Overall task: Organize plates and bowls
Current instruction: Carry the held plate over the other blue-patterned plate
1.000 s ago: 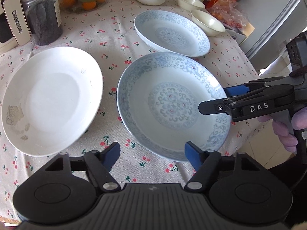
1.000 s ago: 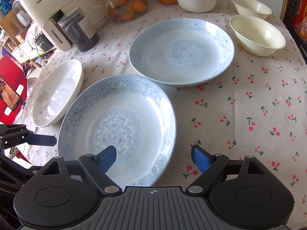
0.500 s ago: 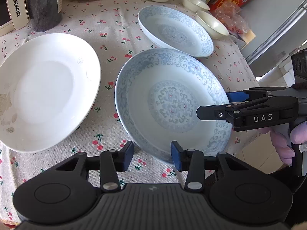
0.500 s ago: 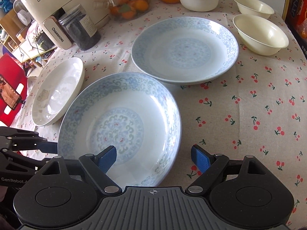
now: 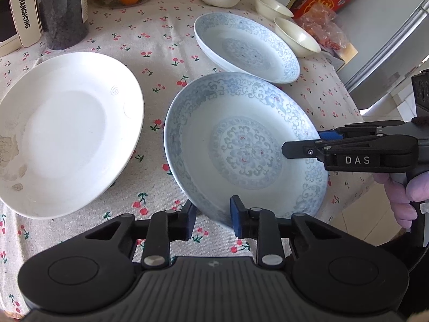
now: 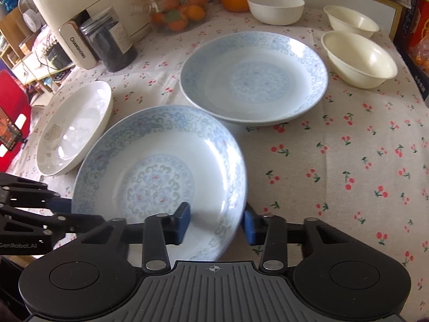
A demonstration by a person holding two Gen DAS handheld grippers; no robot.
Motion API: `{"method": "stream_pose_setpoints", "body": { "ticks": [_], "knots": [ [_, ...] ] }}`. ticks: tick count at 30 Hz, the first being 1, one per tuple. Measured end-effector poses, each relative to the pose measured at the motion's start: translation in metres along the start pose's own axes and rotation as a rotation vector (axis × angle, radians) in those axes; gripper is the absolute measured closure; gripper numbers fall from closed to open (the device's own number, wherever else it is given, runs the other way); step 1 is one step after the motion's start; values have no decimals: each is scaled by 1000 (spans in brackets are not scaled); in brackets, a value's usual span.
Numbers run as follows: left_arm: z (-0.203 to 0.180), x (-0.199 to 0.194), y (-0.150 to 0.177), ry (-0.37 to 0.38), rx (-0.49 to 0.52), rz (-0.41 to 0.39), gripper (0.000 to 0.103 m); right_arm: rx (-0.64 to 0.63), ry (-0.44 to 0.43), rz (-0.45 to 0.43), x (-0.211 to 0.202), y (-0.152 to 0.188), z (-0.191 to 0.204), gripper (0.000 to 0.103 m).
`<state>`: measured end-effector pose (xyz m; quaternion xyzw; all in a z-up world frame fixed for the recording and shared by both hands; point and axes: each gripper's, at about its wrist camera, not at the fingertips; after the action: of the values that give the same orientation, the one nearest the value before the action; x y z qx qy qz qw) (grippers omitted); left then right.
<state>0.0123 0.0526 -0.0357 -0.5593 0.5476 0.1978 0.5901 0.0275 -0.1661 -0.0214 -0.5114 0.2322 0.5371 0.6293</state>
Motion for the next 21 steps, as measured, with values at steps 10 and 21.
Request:
{"method": "stream_pose_setpoints", "body": {
  "ticks": [10,21],
  "knots": [
    [3,-11,1,8,-25,-19,78,-22,4,-25,-9,-1,4,78],
    [-4,-28,-3,-7,-6,-76,78,1,-23,-71,-30,-8,4,80]
  ]
}}
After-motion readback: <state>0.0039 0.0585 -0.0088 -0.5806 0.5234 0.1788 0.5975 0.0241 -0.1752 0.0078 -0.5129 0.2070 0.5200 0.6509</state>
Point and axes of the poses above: each gripper's, at about its wrist camera, not at the fingertips, and x roughly the way its jaws point, z to its left, y to its underside, and after that the axes turned 10 degrees about x, right-handed
